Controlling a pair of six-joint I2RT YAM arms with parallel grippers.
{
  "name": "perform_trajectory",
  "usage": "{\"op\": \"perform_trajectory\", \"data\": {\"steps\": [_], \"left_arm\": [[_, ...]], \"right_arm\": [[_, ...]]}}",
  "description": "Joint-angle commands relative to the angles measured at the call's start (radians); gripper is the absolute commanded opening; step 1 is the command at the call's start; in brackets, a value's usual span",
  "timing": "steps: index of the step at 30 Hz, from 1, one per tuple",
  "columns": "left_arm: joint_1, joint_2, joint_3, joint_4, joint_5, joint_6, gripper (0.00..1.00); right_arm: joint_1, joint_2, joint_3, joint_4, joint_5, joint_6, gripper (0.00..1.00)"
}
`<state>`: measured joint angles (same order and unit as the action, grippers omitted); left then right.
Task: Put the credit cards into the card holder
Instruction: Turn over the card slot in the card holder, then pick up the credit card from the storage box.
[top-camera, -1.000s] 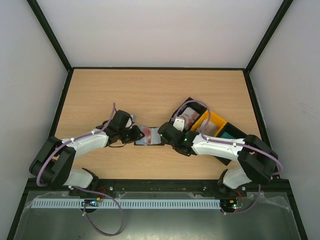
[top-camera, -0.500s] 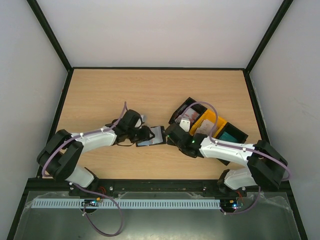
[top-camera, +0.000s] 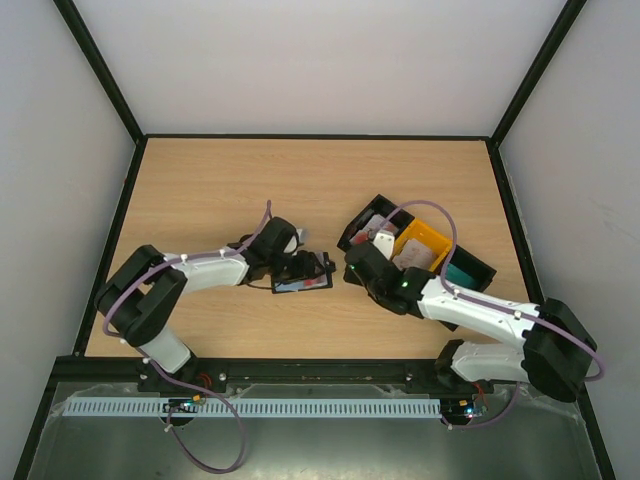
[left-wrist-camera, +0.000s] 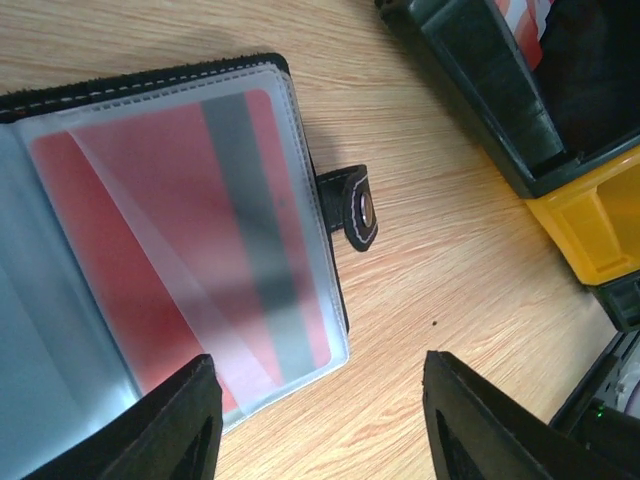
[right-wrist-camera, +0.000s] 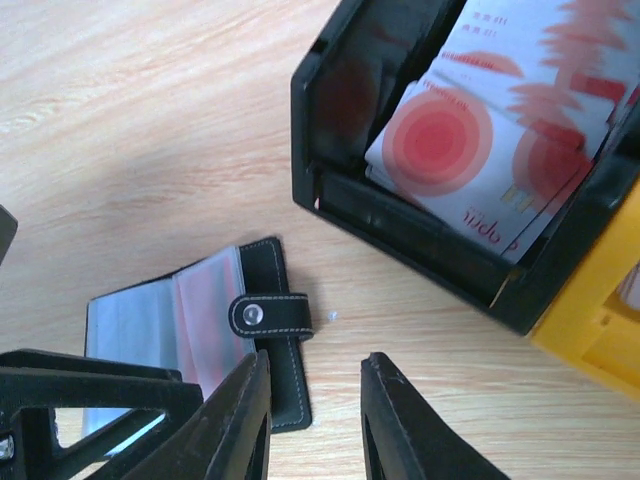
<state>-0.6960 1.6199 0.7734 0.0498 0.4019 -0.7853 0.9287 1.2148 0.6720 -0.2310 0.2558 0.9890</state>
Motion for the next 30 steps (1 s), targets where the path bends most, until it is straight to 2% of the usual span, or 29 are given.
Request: {"op": "perform_trajectory", "data": {"steps": [1,9,10,12,16,20,25,30], "left_arm": [[-0.003,-0.051,0.039,-0.016,-0.024,0.050,0.60],[-0.002,-0.262,0.025,-0.100,-0.282,0.125,0.82],[-0.001,-0.289,0.015,-0.105,-0.320,0.133,0.85],[0.002,-0.340,0.001,-0.115,-0.378,0.149,0.98],[0.015,-0.399,-0.004,-0.139,-0.414,0.188,1.00],[0.031,-0.419,-0.022,-0.122,-0.400,0.197,1.00],[0.059,-0.412,-0.037,-0.093,-0.321,0.182,1.00],[0.064,-0.373,-0.051,-0.045,-0.216,0.154,0.99]], "right_arm": [[-0.034,-0.055,0.046,-0.070,0.058,-0.081,0.28],[-0.198,-0.039,0.221,-0.214,-0.079,-0.431,0.43],[-0.233,-0.034,0.238,-0.225,-0.108,-0.477,0.44],[-0.298,-0.003,0.276,-0.252,-0.177,-0.562,0.45],[-0.412,0.071,0.375,-0.329,-0.269,-0.682,0.48],[-0.457,0.119,0.418,-0.387,-0.341,-0.780,0.49],[-0.468,0.229,0.474,-0.442,-0.362,-0.865,0.47],[-0.487,0.378,0.554,-0.463,-0.402,-0.948,0.41]]}}
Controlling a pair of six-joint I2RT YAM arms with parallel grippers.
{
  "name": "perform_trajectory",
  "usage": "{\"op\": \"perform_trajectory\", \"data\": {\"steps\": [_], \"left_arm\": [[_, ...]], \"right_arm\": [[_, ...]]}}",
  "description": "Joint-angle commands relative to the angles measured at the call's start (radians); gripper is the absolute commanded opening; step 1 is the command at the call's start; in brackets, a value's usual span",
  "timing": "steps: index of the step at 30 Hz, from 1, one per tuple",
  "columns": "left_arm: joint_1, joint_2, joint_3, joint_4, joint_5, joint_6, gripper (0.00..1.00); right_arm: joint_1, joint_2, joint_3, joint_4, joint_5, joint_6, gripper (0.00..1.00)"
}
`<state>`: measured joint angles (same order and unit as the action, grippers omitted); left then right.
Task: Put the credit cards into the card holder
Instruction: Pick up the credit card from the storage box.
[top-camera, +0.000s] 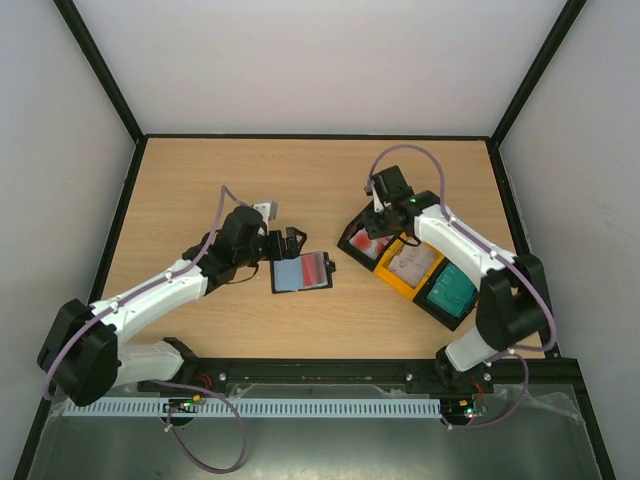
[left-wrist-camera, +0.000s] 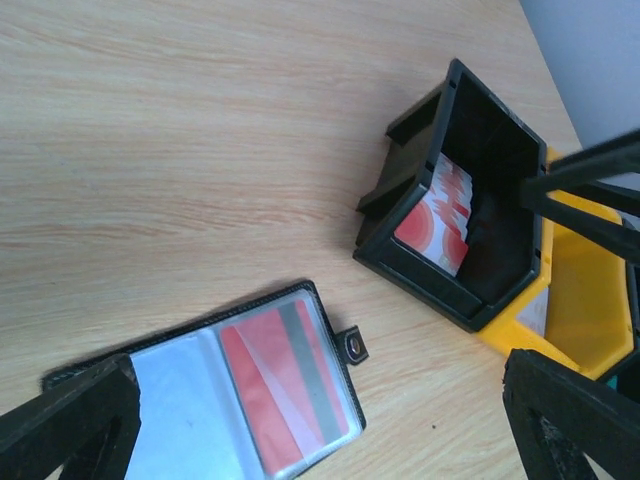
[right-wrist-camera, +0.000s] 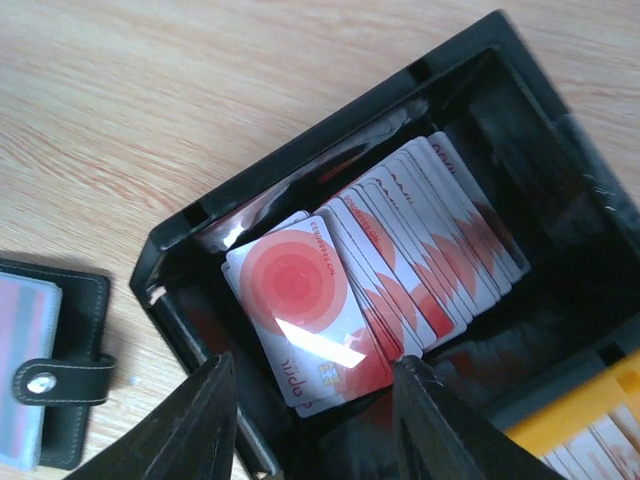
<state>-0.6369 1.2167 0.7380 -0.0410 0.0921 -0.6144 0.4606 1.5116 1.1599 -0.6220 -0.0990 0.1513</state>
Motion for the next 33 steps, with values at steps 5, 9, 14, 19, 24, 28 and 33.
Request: {"op": "perform_trajectory", "data": {"steps": [5,9,14,19,24,28,33], "left_arm": [[0.004,0.125,0.000,0.088,0.185,-0.064,0.91],[-0.001,0.207,0.031,0.118,0.244,-0.110,0.84],[-0.031,0.298,0.095,0.127,0.260,-0.129,0.71],[-0.051,0.385,0.154,0.146,0.267,-0.159,0.54],[-0.063,0.458,0.185,0.185,0.274,-0.201,0.50],[-0.071,0.512,0.215,0.197,0.273,-0.223,0.47],[-0.076,0.557,0.241,0.200,0.268,-0.230,0.42]], "right_arm": [[-0.033,0.221,0.144,-0.102,-0.078,-0.190,0.40],[-0.056,0.304,0.185,-0.106,-0.105,-0.223,0.40],[-0.063,0.369,0.222,-0.126,-0.141,-0.272,0.37],[-0.066,0.400,0.223,-0.140,-0.126,-0.296,0.34],[-0.068,0.418,0.206,-0.132,-0.106,-0.302,0.36],[-0.069,0.434,0.202,-0.132,-0.121,-0.302,0.37],[-0.069,0.452,0.195,-0.121,-0.106,-0.301,0.37]]}}
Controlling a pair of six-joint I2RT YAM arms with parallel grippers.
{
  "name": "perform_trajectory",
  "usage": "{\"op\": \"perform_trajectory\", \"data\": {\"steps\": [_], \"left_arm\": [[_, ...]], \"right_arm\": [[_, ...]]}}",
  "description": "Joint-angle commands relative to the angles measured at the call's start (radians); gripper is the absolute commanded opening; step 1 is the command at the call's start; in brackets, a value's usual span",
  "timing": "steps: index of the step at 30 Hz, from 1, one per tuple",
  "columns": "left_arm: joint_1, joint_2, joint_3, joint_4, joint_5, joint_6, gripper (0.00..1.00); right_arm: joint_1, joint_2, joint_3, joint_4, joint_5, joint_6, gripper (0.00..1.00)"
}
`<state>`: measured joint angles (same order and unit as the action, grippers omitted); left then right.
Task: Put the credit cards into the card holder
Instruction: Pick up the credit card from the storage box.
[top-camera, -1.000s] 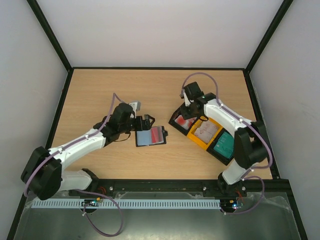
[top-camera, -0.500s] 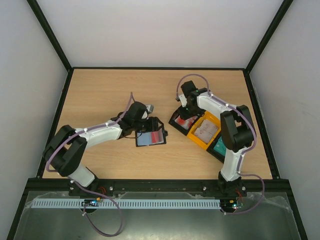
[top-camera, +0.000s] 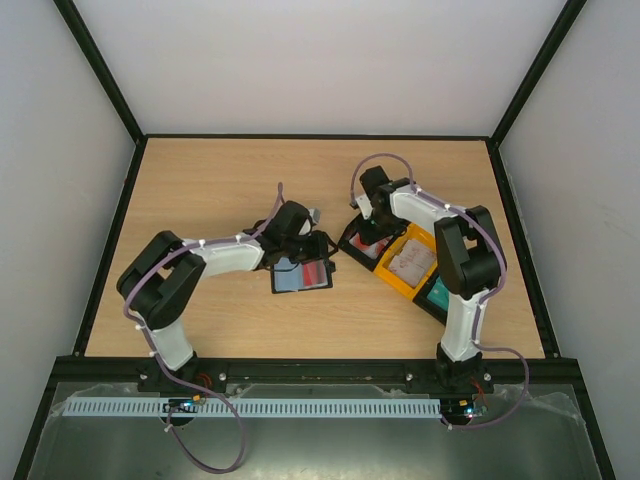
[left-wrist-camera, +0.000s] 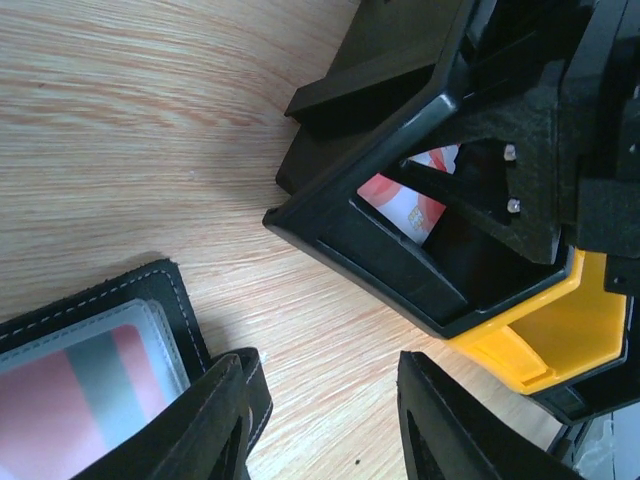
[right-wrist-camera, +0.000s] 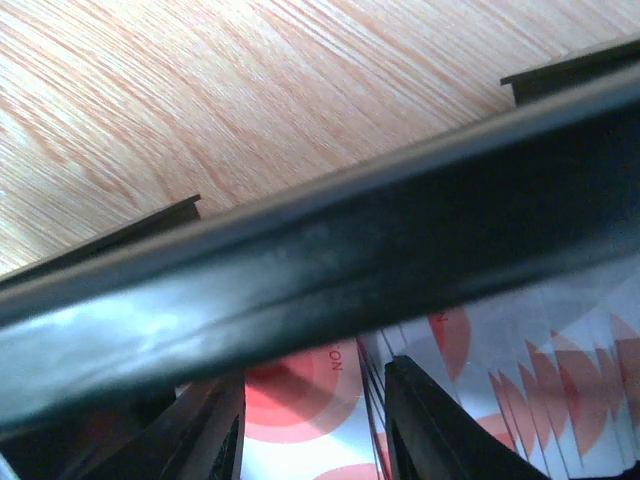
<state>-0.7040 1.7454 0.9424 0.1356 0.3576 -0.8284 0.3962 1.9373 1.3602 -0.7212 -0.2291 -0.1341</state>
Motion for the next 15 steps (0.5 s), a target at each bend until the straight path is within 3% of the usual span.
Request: {"op": "perform_trajectory", "data": {"steps": [1,6,15], "left_arm": [[-0.010,0.035,0.040,0.025,0.000,-0.017,0.42],[-0.015,0.070,0.060,0.023,-0.001,-0.018,0.40],[-0.029,0.129,0.104,-0.014,-0.024,-0.012,0.34]], "right_arm": [[-0.006,0.030,-0.006,-0.020,0.028,-0.014,0.37],[-0.007,0.050,-0.004,-0.023,0.023,-0.006,0.38],[-0.007,-0.001,-0.019,-0.038,-0.033,0.025,0.24]]}}
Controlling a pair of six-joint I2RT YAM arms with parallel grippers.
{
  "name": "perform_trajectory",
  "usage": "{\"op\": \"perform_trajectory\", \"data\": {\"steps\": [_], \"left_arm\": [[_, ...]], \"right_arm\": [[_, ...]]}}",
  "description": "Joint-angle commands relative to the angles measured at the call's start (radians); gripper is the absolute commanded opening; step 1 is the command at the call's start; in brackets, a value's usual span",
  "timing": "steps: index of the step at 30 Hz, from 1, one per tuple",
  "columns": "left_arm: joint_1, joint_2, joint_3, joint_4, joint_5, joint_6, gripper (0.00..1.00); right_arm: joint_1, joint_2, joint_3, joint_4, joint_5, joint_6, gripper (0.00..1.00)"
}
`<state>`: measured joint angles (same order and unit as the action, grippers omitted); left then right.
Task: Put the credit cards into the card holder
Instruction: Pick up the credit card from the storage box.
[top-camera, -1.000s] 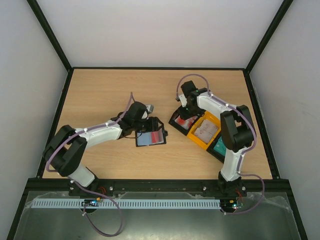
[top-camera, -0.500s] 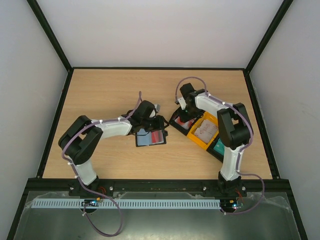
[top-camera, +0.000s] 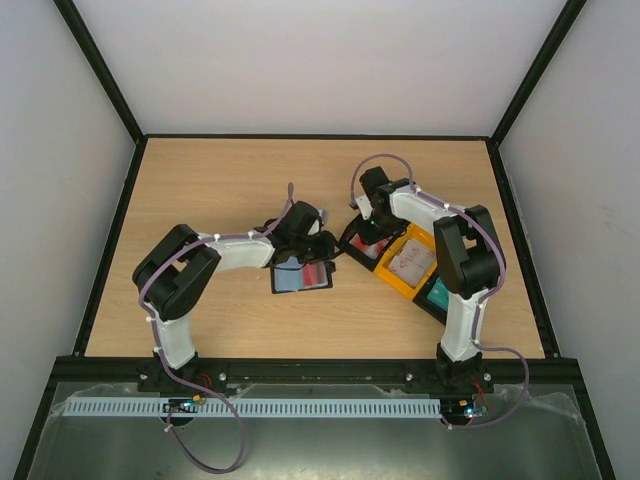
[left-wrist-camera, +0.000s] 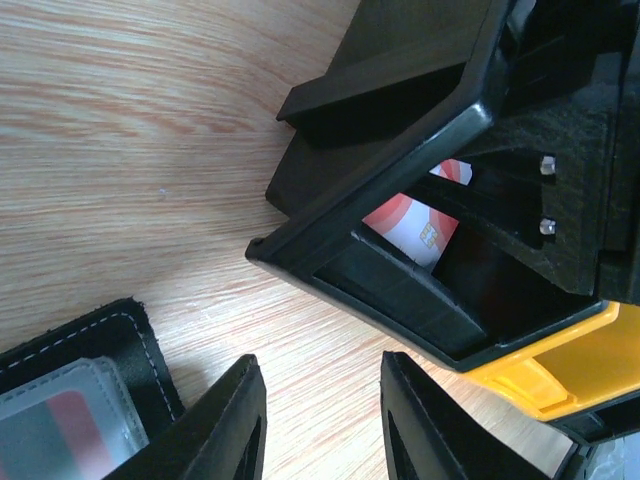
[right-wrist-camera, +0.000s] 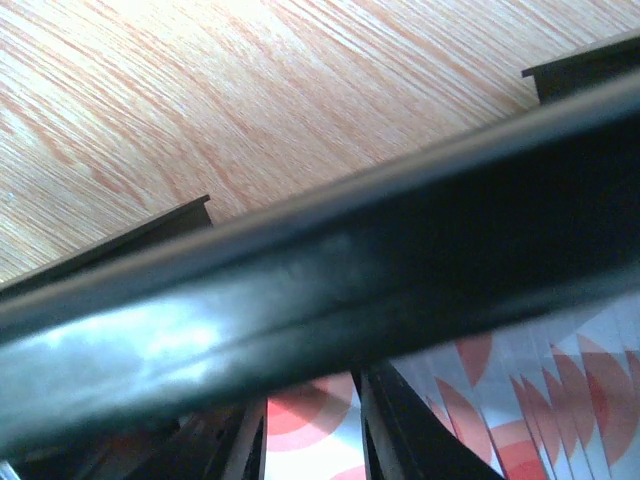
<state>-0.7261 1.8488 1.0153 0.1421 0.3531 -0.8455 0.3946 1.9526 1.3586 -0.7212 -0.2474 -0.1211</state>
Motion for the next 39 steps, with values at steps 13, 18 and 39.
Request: {"op": "perform_trajectory", "data": {"steps": [13,18,39], "left_arm": [[-0.007,0.076,0.070,-0.051,-0.035,0.027,0.31],[-0.007,0.090,0.086,-0.062,-0.041,0.035,0.30],[-0.007,0.104,0.118,-0.104,-0.060,0.054,0.29]], "right_arm": [[-0.005,-0.098,-0.068,-0.046,-0.087,0.016,0.17],[-0.005,-0.125,-0.086,-0.046,-0.113,0.012,0.16],[-0.005,-0.220,-0.159,-0.059,-0.202,-0.020,0.17]]}}
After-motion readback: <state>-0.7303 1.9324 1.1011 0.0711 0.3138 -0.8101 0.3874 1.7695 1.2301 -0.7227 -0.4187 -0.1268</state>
